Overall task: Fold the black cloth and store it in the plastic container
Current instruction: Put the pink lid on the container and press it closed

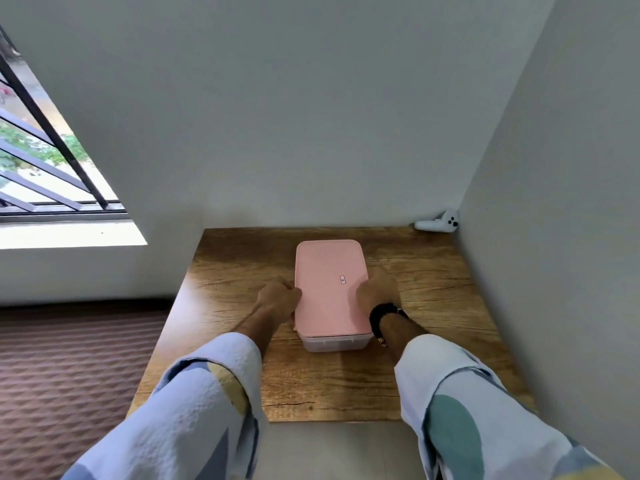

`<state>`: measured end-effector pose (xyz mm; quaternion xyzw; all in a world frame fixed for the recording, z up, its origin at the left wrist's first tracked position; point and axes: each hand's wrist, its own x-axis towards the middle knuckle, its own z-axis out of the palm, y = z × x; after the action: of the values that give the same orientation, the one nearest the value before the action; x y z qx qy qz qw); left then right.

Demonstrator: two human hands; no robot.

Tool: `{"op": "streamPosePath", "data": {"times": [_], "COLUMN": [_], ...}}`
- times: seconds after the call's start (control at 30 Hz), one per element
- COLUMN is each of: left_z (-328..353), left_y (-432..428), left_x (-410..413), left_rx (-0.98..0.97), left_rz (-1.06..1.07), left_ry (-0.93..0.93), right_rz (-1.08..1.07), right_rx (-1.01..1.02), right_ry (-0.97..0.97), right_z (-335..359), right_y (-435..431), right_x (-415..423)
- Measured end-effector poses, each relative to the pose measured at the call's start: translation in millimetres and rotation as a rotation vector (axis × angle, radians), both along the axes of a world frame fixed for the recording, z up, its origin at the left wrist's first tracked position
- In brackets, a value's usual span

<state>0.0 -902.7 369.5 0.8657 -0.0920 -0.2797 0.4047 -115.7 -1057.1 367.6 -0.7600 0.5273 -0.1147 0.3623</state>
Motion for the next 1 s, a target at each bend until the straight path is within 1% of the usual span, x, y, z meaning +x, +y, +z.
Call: {"op": "streamPosePath", "data": {"times": [0.13, 0.27, 0.33, 0.43, 0.6, 0.83, 0.9, 1.0], "left_z": [-2, -8, -8, -5, -8, -17, -16, -12], "left_y": [-2, 0, -3, -5, -5, 4, 3, -5], "left_x": [-1, -9, -13, -11, -11, -18, -14, -2], "left_rx": [0.05, 0.085, 0.116, 0.143, 0.068, 0.022, 0.019, -0.02], "left_rz": [-0.049, -0.084, -0.093, -0.082, -0.083, -0.156, -0.158, -0.094], "left_ry": [-0.094, -0.274, -0.317, -0.303, -0.237, -0.358, -0.312, -0.152], "right_rz": [0.054, 0.1, 0.143, 0.167, 0.153, 0.117, 0.13, 0.14], "right_rx": [-0.003, 0.042, -0.003, -0.07, -0.105, -0.056, -0.055, -0.054], "right_ry": [0.026, -0.011, 0.023, 0.04, 0.022, -0.05, -0.038, 0.035], "right_z": [-4, -9, -13, -19, -27, -33, -33, -28], "right_y": [-7, -8, -5, 1, 4, 4, 3, -3], "right_x": [0, -5, -6, -5, -6, -8, -8, -2]}}
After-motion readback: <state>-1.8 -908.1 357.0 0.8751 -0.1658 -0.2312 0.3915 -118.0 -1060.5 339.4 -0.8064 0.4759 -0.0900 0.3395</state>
